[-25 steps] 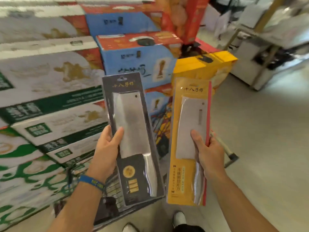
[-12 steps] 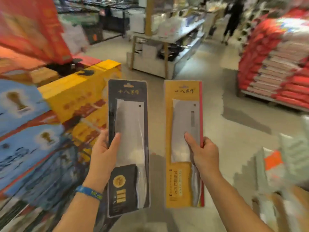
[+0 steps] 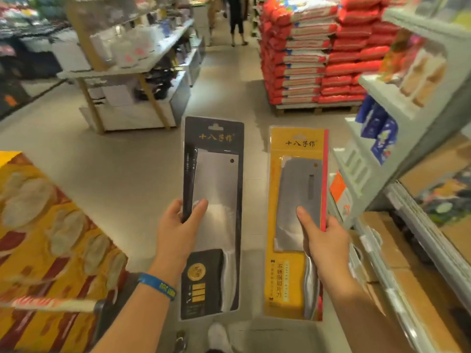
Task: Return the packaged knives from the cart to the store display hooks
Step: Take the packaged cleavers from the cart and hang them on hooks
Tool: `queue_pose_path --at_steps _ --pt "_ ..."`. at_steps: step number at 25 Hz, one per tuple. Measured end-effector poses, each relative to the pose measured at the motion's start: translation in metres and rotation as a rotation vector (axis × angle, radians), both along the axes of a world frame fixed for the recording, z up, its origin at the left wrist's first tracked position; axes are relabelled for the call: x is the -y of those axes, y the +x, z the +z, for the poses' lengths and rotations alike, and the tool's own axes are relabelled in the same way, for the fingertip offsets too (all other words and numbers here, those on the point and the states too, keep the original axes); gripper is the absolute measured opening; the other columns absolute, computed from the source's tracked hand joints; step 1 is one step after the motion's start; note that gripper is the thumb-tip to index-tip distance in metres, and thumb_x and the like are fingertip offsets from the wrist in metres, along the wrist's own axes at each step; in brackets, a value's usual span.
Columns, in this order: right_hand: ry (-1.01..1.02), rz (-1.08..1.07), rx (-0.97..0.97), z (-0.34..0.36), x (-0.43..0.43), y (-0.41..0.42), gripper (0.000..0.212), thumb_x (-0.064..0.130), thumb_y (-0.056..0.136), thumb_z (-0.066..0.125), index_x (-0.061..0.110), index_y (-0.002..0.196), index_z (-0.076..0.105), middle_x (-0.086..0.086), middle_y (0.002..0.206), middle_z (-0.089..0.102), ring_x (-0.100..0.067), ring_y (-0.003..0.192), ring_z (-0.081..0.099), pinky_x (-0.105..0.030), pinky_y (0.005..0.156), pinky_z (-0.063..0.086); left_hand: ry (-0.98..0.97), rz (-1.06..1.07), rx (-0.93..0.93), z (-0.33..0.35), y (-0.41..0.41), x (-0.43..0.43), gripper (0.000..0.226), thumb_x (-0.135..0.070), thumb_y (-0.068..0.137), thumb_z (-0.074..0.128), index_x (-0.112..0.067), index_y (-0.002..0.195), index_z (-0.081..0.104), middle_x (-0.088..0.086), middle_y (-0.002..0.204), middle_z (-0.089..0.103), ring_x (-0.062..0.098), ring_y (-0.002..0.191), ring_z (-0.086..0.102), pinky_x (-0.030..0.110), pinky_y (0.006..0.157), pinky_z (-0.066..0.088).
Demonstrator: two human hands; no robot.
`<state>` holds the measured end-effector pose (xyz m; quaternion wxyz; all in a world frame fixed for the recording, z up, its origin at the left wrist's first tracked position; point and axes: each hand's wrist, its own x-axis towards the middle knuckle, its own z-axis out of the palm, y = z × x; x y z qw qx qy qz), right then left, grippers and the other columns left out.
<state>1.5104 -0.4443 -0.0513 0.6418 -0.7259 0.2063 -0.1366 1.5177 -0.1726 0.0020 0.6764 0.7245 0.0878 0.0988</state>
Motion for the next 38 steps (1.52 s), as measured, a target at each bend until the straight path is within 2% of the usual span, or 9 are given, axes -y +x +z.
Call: queue_pose_path --at_steps 7,11,14,17,22,27,30,34,38 --pt "0.008 -0.295 0.049 0.014 0.090 0.037 0.047 0.070 0.073 0.074 0.031 0.097 0.075 0.009 0.086 0.078 -0.012 0.078 0.075 -0.043 0.074 0.061 -0.028 -0.334 0.032 0.009 0.120 0.105 0.048 -0.068 0.069 0.076 -0.028 0.094 0.066 0.009 0.095 0.071 0.036 0.091 0.069 0.062 0.074 0.057" --pt "-0.017 -0.453 0.093 0.035 0.128 0.075 0.042 0.068 0.070 0.077 0.031 0.092 0.076 0.017 0.084 0.078 -0.003 0.074 0.074 -0.031 0.065 0.058 -0.075 -0.516 0.066 0.020 0.196 0.161 0.033 -0.064 0.071 0.073 -0.042 0.095 0.069 -0.001 0.097 0.073 0.025 0.090 0.071 0.058 0.076 0.059" --pt "-0.061 -0.579 0.116 0.046 0.151 0.093 0.035 0.064 0.072 0.080 0.033 0.087 0.076 0.019 0.082 0.077 -0.001 0.071 0.073 -0.016 0.053 0.053 -0.166 -0.632 0.051 0.018 0.246 0.202 0.038 -0.062 0.071 0.076 -0.037 0.099 0.071 0.006 0.102 0.074 0.031 0.095 0.071 0.059 0.080 0.058" --pt "-0.084 -0.748 0.129 0.047 0.172 0.091 0.046 0.068 0.065 0.080 0.027 0.087 0.074 0.019 0.081 0.077 0.002 0.071 0.072 -0.012 0.052 0.051 -0.208 -0.739 0.020 0.009 0.280 0.249 0.040 -0.057 0.073 0.078 -0.027 0.099 0.072 0.011 0.100 0.074 0.038 0.094 0.070 0.061 0.081 0.056" --pt "-0.106 -0.987 0.133 0.044 0.202 0.062 0.046 0.055 0.070 0.086 0.024 0.101 0.072 0.016 0.090 0.079 -0.003 0.087 0.075 -0.026 0.073 0.060 -0.251 -0.941 -0.037 -0.005 0.292 0.333 0.046 -0.047 0.076 0.077 -0.007 0.095 0.066 0.022 0.097 0.071 0.039 0.088 0.069 0.064 0.080 0.055" --pt "-0.118 -1.146 0.113 0.044 0.242 0.038 0.046 0.050 0.076 0.085 0.013 0.097 0.069 0.005 0.088 0.078 -0.016 0.084 0.075 -0.049 0.076 0.062 -0.254 -1.093 -0.087 -0.008 0.280 0.411 0.016 -0.030 0.088 0.073 -0.017 0.098 0.072 0.011 0.099 0.075 0.035 0.095 0.071 0.056 0.087 0.056" --pt "-0.115 -1.214 0.113 0.044 0.272 0.031 0.063 0.061 0.072 0.082 0.002 0.086 0.065 0.000 0.074 0.070 -0.013 0.071 0.067 -0.045 0.069 0.059 -0.248 -1.140 -0.062 -0.002 0.269 0.452 0.025 -0.029 0.088 0.073 -0.010 0.104 0.071 0.011 0.098 0.076 0.034 0.094 0.072 0.051 0.086 0.058" --pt "-0.097 -1.247 0.150 0.044 0.317 0.027 0.068 0.076 0.062 0.076 0.011 0.071 0.058 0.011 0.060 0.059 -0.003 0.057 0.057 -0.026 0.053 0.050 -0.229 -1.173 0.001 0.006 0.259 0.499 0.040 -0.034 0.085 0.075 0.001 0.103 0.065 0.025 0.097 0.069 0.034 0.092 0.070 0.054 0.081 0.057" --pt "-0.118 -1.285 0.158 0.049 0.349 0.026 0.066 0.071 0.071 0.075 0.008 0.087 0.068 -0.006 0.081 0.073 -0.016 0.073 0.068 -0.042 0.069 0.059 -0.241 -1.193 -0.004 0.013 0.255 0.535 0.010 -0.028 0.089 0.073 -0.018 0.093 0.072 0.012 0.093 0.074 0.033 0.093 0.071 0.053 0.080 0.060"
